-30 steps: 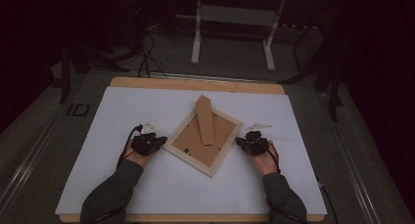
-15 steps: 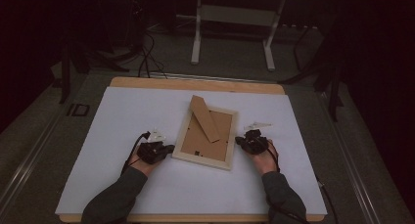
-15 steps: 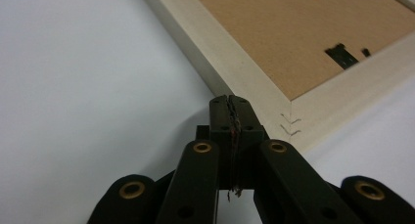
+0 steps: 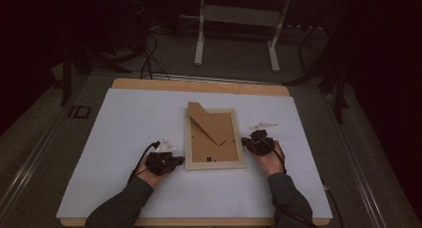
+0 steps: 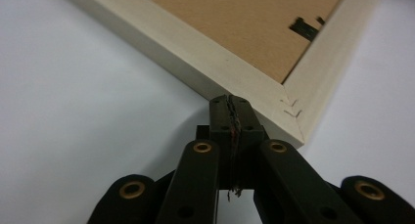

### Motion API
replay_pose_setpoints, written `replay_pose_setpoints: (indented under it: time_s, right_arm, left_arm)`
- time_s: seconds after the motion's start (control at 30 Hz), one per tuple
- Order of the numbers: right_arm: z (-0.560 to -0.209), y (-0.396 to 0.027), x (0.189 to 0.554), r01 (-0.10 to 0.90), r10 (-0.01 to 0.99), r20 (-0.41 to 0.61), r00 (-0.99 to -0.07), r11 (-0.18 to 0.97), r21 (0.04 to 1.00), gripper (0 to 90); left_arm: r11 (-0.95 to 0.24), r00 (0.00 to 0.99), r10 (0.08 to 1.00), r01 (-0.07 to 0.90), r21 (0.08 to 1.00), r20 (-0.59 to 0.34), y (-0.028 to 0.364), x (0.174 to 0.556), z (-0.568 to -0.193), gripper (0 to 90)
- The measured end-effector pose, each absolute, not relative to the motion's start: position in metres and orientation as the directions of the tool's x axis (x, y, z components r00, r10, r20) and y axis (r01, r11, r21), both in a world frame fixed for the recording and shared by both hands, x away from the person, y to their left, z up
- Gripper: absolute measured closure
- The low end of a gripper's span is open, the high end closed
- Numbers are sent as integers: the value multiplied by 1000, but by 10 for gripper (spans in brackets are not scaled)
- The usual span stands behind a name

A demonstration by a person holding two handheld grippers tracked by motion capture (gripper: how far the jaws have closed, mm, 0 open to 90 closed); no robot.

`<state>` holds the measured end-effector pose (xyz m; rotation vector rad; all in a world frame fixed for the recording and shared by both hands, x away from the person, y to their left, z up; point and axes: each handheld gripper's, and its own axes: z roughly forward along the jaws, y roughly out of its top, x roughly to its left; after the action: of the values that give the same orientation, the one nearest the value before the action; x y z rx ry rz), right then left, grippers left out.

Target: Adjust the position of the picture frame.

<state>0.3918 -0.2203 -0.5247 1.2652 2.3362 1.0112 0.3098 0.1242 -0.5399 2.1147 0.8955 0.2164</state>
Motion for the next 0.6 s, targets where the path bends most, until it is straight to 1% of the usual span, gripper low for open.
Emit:
replay_pose_setpoints:
  time_s: [0.27,0.43,0.6]
  right_arm:
    - [-522,-221,394,615,833,49,-551,365,699,900]
    - [-521,-220,396,609,832,23,-554,387,693,900]
    - [-520,-222,395,607,835,19,-551,384,695,900]
  left_arm:
    - [-437,758,634,514,738,-152,112,297,-541,900]
    - [-439,774,610,510,740,-171,107,291,-542,900]
    - [-456,790,591,496,739,-165,99,285,-541,900]
